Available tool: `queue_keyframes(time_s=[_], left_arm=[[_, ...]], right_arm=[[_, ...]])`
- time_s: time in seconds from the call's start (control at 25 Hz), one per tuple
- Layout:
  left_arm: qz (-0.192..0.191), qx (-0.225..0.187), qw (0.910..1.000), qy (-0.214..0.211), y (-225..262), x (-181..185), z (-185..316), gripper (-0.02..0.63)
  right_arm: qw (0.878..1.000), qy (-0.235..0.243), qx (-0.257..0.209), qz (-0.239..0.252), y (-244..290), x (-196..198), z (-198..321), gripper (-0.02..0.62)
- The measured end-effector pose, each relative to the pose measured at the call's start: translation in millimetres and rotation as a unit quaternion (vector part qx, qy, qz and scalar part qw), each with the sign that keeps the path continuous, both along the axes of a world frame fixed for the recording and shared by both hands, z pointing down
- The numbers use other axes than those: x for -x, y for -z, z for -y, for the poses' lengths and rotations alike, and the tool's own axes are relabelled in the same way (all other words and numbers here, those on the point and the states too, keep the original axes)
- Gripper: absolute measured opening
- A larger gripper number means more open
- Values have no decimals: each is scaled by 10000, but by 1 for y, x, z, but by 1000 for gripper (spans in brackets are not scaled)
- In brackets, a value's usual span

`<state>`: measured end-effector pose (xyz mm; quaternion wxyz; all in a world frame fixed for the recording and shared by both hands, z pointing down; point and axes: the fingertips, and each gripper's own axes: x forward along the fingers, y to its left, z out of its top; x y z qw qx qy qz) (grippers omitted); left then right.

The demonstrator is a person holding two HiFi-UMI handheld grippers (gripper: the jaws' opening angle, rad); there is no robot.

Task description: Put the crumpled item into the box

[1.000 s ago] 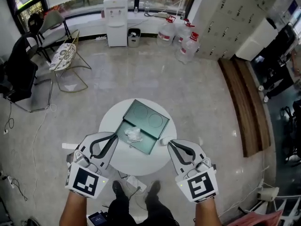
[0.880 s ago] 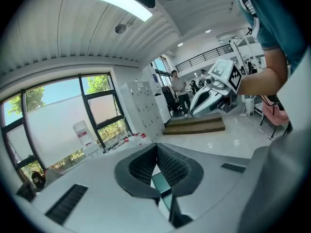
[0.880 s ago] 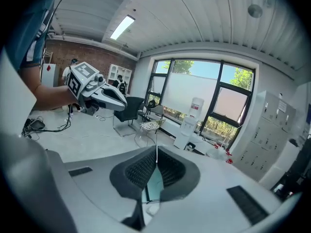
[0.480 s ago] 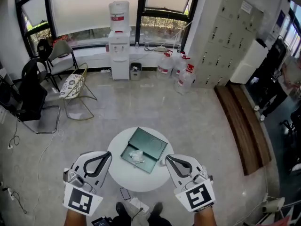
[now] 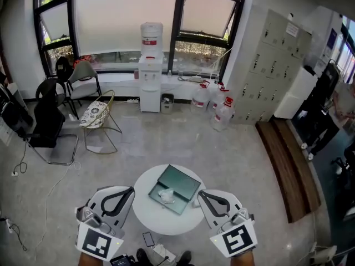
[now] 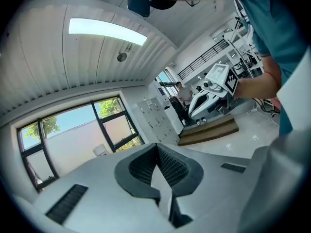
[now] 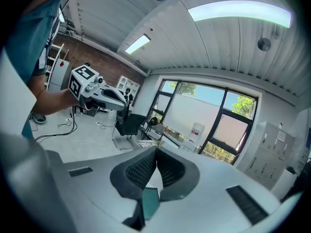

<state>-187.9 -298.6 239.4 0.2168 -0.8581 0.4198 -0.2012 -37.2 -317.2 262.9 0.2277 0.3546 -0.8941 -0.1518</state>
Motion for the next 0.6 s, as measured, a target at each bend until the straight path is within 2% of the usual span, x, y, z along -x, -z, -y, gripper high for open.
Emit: queue_keyframes(time_s=[0.44,0.6], left_arm=[[-149,-171,9997,-16,15,8,-30,18],[-326,-187,9993,-35,16,11,-30,18]], right_arm=[[9995,252,-182,-71,24,26,-31,37],[9995,270,-156,-106,25,31,-30,37]])
